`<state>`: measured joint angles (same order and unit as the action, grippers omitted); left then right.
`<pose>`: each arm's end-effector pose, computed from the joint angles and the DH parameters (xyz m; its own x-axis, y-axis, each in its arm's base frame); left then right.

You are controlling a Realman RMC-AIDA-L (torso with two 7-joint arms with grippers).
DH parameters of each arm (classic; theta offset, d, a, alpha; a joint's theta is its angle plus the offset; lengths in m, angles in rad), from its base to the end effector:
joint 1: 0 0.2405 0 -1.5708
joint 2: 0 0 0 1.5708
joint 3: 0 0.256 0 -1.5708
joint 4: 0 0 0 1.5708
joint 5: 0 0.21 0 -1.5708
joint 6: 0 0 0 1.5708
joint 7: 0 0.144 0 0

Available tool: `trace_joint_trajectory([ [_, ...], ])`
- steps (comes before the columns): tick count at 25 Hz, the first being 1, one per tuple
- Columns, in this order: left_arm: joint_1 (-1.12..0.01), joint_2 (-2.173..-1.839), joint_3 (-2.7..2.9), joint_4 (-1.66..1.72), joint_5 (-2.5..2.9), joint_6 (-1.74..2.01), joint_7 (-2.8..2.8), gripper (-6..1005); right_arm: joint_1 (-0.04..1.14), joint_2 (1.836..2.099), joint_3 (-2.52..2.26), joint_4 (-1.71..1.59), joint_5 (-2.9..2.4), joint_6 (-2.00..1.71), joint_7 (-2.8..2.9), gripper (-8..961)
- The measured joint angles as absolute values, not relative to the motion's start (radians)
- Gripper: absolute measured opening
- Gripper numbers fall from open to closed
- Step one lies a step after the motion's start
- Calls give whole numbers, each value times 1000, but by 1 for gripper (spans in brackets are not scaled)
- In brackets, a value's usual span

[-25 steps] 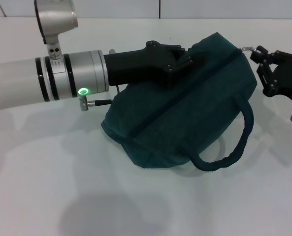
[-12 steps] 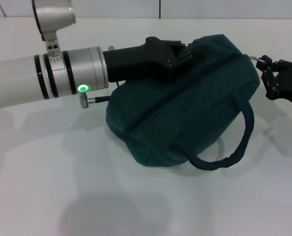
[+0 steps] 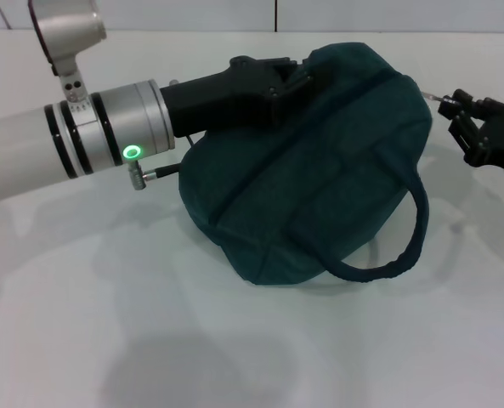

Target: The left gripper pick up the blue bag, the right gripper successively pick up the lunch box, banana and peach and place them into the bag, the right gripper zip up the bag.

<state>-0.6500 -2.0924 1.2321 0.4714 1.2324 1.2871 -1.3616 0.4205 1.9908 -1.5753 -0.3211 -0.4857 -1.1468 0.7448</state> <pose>-0.1734 0.3693 -0.0499 0.5913 0.3249 0.7381 0.5045 -0.8631 -0.0243 0.2931 0.3445 -0.0099 0.6543 -0.0849 -0.7514 -0.6348 -0.6017 -0.4848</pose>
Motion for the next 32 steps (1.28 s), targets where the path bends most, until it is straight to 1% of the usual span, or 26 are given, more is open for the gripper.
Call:
trace_joint_trajectory([
  [3, -646, -2092, 1232, 457, 1224, 1282, -1355, 190, 422, 1978, -1575, -321, -503, -1157, 783, 122],
  [9, -609, -2093, 1236, 445, 1135, 1285, -1339, 232, 417, 1965, -1573, -322, -525, -1158, 827, 290],
  [11, -595, -2094, 1237, 445, 1105, 1288, -1329, 286, 422, 1954, -1573, -322, -565, -1158, 872, 348],
  [12, -591, -2094, 1238, 445, 1099, 1288, -1327, 313, 428, 1943, -1572, -324, -600, -1158, 907, 377],
  [16, -592, -2094, 1238, 445, 1096, 1289, -1326, 420, 439, 1913, -1566, -346, -712, -1165, 1009, 478],
  [19, -589, -2094, 1238, 449, 1096, 1289, -1326, 528, 437, 1909, -1565, -360, -732, -1169, 1021, 543],
  [24, -579, -2093, 1238, 449, 1095, 1310, -1314, 727, 421, 1902, -1556, -381, -754, -1221, 1036, 541],
  [28, -559, -2091, 1233, 449, 1087, 1441, -1225, 881, 377, 1881, -1474, -387, -756, -1417, 1030, 533],
  [32, -518, -2092, 1236, 451, 1069, 1617, -1086, 880, 355, 1838, -1434, -389, -773, -1684, 1037, 521],
])
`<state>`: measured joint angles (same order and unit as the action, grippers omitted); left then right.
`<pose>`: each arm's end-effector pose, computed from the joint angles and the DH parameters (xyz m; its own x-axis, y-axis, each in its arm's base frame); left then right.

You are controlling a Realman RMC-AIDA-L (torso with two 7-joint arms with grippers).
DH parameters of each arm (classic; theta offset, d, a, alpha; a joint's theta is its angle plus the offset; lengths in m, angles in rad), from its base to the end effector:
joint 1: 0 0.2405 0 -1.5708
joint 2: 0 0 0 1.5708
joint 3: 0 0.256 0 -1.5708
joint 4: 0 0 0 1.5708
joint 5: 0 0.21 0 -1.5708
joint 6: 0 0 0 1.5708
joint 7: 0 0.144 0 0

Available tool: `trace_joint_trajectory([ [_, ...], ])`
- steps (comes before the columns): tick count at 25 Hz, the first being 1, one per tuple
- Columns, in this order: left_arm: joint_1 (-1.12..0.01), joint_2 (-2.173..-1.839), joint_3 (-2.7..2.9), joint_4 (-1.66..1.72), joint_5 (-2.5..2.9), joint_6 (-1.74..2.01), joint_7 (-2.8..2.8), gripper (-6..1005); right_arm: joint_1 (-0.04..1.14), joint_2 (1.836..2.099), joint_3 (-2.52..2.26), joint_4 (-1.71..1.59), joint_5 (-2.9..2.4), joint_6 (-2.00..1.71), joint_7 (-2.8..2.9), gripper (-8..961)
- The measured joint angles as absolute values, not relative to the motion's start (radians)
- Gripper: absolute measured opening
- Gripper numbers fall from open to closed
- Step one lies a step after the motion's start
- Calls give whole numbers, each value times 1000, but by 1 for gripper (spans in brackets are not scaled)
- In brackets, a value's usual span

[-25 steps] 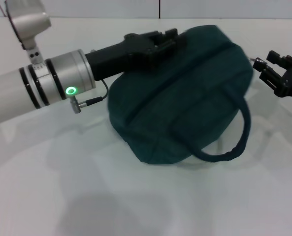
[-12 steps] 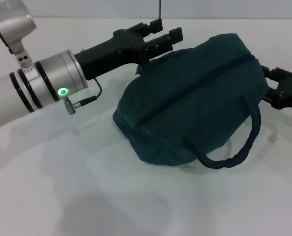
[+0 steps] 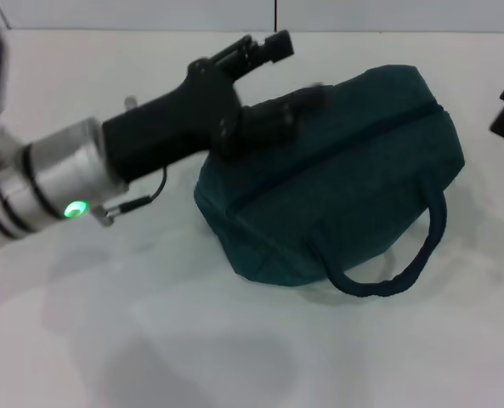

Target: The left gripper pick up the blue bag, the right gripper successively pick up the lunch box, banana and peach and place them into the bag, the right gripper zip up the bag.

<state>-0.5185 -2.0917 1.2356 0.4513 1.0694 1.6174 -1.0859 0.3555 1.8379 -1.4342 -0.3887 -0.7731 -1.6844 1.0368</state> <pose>-0.1868 0.3184 -0.0232 0.4716 0.0907 0.8771 0.3144 -0.9466 -0.0711 0.2769 0.2950 0.0625 0.5245 -0.0549 -0.8496 -0.4332 -0.8763 -0.2109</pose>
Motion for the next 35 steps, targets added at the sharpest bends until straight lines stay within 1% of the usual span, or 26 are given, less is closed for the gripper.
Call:
trace_joint_trajectory([
  [1, -507, -2092, 1237, 447, 1071, 1655, -1051, 880, 360, 1826, -1434, -394, -792, -1750, 1041, 518],
  [3, -484, -2092, 1244, 433, 1086, 1714, -970, 880, 372, 1813, -1432, -409, -843, -1836, 1055, 513],
  [5, -458, -2093, 1272, 414, 1091, 1755, -878, 879, 392, 1806, -1431, -421, -889, -1880, 1081, 510],
  [7, -434, -2095, 1304, 395, 1086, 1777, -805, 879, 410, 1806, -1431, -425, -922, -1889, 1097, 511],
  [12, -389, -2100, 1321, 343, 1081, 1793, -717, 880, 425, 1825, -1430, -430, -969, -1877, 1102, 514],
  [18, -381, -2096, 1330, 285, 1081, 1817, -655, 879, 425, 1854, -1403, -491, -1068, -1792, 1091, 519],
  [20, -380, -2095, 1330, 285, 1081, 1817, -653, 879, 426, 1872, -1368, -503, -1095, -1777, 1091, 522],
  [23, -380, -2095, 1330, 284, 1081, 1818, -652, 880, 421, 1881, -1350, -521, -1119, -1774, 1091, 526],
  [25, -380, -2095, 1326, 283, 1081, 1818, -652, 880, 415, 1890, -1338, -532, -1129, -1768, 1087, 565],
  [28, -380, -2094, 1319, 283, 1063, 1817, -651, 880, 399, 1910, -1303, -537, -1132, -1763, 1054, 624],
  [31, -380, -2094, 1319, 282, 1040, 1811, -649, 880, 380, 1930, -1269, -548, -1133, -1760, 1027, 715],
  [33, -383, -2093, 1320, 282, 1037, 1810, -649, 880, 374, 1934, -1260, -553, -1134, -1756, 1024, 776],
  [35, -387, -2092, 1320, 282, 1038, 1810, -648, 879, 372, 1934, -1259, -555, -1135, -1754, 1023, 775],
])
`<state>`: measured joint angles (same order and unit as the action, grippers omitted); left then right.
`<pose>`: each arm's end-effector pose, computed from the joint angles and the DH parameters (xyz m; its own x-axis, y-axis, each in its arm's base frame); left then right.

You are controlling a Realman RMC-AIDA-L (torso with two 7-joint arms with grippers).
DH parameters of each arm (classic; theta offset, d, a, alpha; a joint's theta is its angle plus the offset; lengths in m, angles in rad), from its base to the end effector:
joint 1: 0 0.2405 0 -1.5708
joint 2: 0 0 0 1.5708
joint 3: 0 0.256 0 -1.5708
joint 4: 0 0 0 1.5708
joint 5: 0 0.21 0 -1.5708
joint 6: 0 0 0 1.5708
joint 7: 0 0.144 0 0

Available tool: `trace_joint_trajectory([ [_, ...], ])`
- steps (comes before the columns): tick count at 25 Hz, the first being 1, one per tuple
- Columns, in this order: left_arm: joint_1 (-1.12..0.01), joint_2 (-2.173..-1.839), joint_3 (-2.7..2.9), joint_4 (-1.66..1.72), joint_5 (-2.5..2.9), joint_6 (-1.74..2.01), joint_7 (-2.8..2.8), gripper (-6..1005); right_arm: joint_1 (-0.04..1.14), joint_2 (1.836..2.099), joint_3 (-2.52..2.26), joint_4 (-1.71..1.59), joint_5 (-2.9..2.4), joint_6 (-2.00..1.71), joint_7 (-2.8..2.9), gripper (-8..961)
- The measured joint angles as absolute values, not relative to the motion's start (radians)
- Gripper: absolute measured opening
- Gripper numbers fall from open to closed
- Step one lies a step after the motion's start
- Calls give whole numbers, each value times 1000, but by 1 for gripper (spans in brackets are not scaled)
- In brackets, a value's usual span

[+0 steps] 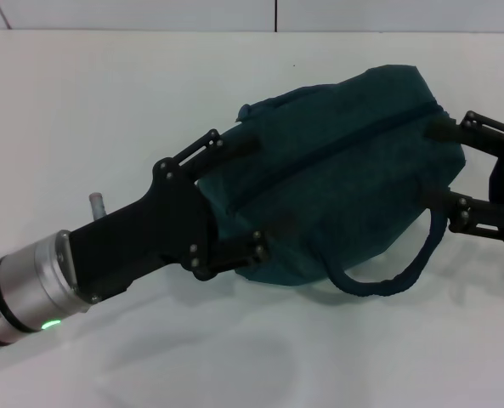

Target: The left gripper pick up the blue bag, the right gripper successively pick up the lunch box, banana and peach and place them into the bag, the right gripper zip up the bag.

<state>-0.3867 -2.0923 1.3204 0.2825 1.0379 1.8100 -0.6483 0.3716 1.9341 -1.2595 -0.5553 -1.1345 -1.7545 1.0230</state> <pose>-0.2307 0.2489 -0.0373 0.4865 -0.1234 0.8649 0.2106 -0.9442 -0.2532 0.2407 0.2868 0.0334 0.6114 0.0242 -0.7909 -0.1880 -0.9665 -0.1750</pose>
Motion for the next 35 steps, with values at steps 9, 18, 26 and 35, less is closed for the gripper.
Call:
trace_joint_trajectory([
  [9, -391, -2091, 1328, 282, 1047, 1810, -635, 879, 377, 1936, -1259, -555, -1155, -1745, 1018, 771],
  [18, -387, -2091, 1330, 287, 1096, 1809, -622, 879, 378, 1935, -1264, -555, -1187, -1779, 1005, 769],
  [26, -389, -2091, 1331, 283, 1107, 1810, -621, 879, 379, 1929, -1258, -555, -1209, -1804, 1002, 769],
  [35, -388, -2092, 1331, 282, 1108, 1812, -621, 879, 379, 1931, -1258, -555, -1210, -1800, 1002, 769],
])
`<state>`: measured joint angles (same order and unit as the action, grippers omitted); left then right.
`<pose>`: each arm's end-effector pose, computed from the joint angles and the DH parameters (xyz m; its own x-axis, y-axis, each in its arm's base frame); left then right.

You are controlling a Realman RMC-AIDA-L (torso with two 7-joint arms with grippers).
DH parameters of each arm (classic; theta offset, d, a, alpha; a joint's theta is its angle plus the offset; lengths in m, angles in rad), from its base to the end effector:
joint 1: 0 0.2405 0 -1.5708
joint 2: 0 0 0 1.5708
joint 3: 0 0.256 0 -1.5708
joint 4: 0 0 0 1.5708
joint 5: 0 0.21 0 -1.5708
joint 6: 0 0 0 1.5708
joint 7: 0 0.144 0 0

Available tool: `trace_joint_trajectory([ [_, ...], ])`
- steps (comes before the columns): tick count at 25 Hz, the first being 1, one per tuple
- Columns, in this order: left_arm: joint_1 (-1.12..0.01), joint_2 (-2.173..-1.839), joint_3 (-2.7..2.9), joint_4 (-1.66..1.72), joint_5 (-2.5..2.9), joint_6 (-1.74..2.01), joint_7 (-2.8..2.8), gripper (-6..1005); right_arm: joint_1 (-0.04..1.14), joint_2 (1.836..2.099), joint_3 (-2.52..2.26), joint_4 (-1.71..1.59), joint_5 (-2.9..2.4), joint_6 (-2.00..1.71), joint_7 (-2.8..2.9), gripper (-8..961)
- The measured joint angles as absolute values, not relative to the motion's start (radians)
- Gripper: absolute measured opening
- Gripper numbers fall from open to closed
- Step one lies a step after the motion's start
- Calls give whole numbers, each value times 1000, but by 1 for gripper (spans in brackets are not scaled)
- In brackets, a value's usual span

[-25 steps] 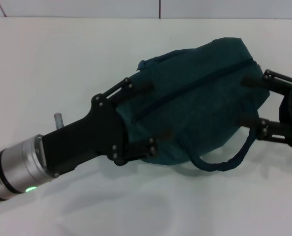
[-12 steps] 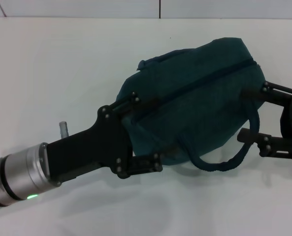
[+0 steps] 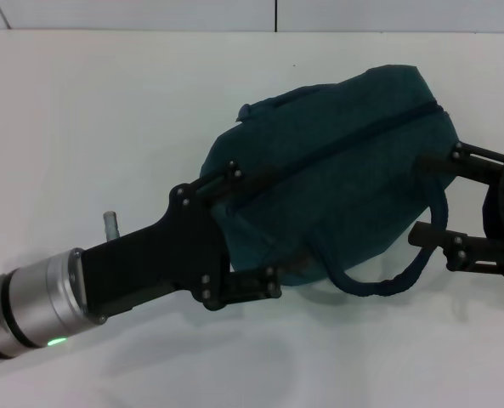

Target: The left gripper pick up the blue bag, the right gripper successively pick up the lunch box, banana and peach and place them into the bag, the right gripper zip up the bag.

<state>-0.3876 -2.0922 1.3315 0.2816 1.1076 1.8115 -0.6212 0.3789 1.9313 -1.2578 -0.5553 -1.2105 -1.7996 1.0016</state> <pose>-0.2317 0.2408 -0.0454 0.5238 -0.1175 0.8437 0.1523 -0.9616 -0.2285 0.2410 0.2782 0.0284 0.6436 0.0276 -0.7648 -0.1183 -0.9838 -0.1350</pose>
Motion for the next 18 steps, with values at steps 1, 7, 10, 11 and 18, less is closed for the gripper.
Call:
trace_joint_trajectory([
  [1, -387, -2092, 1332, 282, 1108, 1812, -621, 879, 379, 1932, -1258, -555, -1210, -1799, 1002, 769],
  [7, -385, -2092, 1332, 281, 1107, 1812, -621, 879, 379, 1934, -1258, -555, -1210, -1799, 1002, 769],
  [10, -385, -2092, 1331, 281, 1107, 1812, -621, 879, 379, 1934, -1258, -555, -1210, -1799, 1002, 769],
  [11, -384, -2092, 1332, 281, 1107, 1812, -621, 879, 379, 1935, -1258, -555, -1210, -1799, 1002, 769],
  [18, -382, -2092, 1331, 281, 1101, 1812, -621, 879, 379, 1940, -1258, -549, -1210, -1782, 1002, 769],
])
